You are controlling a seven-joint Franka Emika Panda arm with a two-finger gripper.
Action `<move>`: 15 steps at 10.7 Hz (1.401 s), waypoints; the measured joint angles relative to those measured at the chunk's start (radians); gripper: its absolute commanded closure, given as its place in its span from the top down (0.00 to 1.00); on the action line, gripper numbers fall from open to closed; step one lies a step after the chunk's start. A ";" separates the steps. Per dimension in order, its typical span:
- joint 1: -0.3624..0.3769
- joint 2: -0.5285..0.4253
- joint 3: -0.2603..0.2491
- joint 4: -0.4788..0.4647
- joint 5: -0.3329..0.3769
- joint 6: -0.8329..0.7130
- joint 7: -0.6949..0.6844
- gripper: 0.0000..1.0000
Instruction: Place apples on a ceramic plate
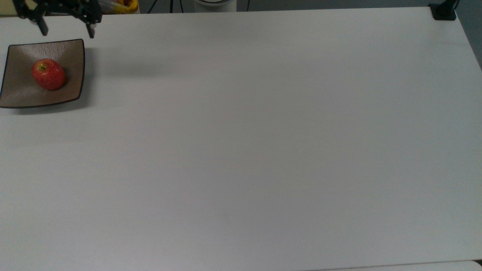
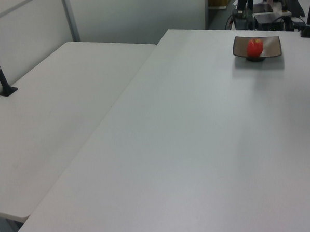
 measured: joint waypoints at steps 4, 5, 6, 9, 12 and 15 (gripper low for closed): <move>0.110 -0.124 0.075 0.030 0.100 -0.232 0.337 1.00; 0.112 -0.136 0.139 0.040 0.107 -0.256 0.406 1.00; 0.114 -0.142 0.206 0.041 0.108 -0.258 0.466 1.00; 0.123 -0.135 0.309 0.036 0.108 -0.258 0.503 1.00; 0.122 -0.128 0.309 0.013 0.108 -0.200 0.397 1.00; 0.118 -0.118 0.294 -0.022 0.107 -0.089 0.313 1.00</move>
